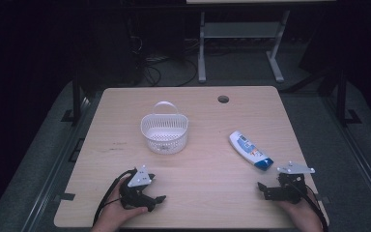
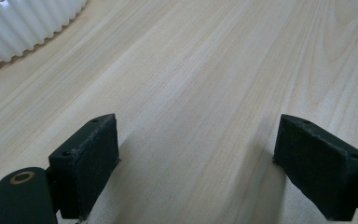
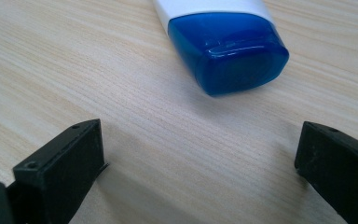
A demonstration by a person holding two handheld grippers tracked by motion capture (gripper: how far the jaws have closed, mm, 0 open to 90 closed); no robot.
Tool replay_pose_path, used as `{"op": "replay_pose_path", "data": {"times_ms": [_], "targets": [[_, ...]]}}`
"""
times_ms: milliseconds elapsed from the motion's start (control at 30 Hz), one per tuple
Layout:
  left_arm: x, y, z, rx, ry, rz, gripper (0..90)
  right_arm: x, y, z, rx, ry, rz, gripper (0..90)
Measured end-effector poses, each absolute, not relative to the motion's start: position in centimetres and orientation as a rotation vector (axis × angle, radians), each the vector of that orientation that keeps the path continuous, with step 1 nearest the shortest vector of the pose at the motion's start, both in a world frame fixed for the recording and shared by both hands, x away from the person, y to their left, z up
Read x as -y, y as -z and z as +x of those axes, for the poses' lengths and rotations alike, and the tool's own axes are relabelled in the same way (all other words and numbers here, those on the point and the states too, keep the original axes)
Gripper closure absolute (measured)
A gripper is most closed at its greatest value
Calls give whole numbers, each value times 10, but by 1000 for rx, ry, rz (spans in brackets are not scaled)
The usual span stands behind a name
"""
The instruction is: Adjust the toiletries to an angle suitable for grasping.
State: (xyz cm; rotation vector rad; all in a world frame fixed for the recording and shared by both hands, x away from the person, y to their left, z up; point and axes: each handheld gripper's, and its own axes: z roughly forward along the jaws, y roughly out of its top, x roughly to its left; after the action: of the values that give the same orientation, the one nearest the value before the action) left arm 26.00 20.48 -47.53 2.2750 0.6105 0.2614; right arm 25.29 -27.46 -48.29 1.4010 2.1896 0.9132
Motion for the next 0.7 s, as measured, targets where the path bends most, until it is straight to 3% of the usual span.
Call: {"op": "replay_pose_path", "data": {"times_ms": [300, 467, 700], "targets": [[-205, 475, 260, -614, -259, 2273, 130, 274, 480, 255, -2226, -878, 1411, 7], [-205, 476, 259, -613, -261, 2270, 130, 277, 473, 252, -2260, -904, 1405, 135], [-205, 476, 259, -612, -261, 2271, 130, 279, 466, 248, -2256, -909, 1397, 185]]}}
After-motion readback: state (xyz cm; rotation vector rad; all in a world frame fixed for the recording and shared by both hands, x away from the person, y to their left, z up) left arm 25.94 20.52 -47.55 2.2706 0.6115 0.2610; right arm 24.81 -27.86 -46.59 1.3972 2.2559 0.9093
